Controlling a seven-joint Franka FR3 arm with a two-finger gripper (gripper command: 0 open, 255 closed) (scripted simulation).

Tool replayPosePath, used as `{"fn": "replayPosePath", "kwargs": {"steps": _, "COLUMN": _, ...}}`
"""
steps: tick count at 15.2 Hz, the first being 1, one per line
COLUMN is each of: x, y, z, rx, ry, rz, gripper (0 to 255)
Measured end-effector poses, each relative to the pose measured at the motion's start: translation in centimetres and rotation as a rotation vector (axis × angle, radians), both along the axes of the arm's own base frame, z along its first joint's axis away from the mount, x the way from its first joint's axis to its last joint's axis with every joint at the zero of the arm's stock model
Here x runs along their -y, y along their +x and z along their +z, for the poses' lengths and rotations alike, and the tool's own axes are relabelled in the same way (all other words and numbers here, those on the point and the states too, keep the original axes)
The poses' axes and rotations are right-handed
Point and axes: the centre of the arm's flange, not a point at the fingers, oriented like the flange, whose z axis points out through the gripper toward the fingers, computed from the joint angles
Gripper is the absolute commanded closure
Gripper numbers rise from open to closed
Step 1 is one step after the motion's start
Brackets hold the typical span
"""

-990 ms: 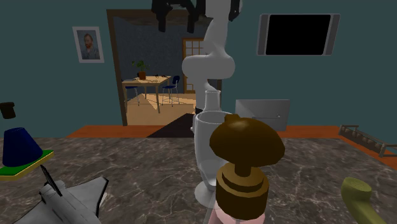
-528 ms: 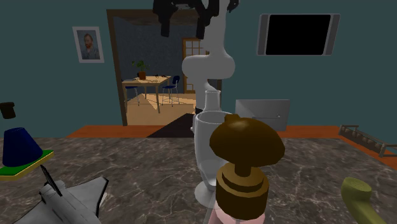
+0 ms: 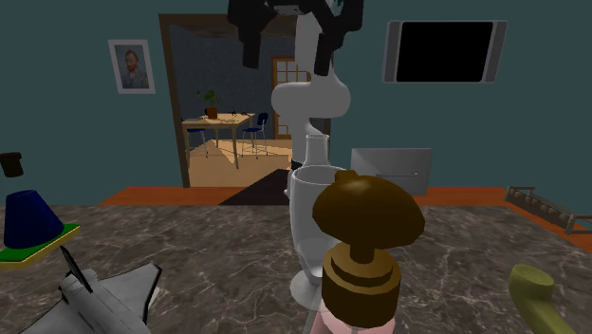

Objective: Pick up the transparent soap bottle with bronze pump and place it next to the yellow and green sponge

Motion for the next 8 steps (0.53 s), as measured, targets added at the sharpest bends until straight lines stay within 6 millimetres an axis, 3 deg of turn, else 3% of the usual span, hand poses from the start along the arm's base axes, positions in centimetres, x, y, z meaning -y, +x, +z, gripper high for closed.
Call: {"fn": "replayPosePath", "kwargs": {"steps": 8, "x": -6.7, "y": 7.5, "z": -2.7, "rx": 0.002, "ry": -0.009, "rz": -0.005, "gripper": 0}}
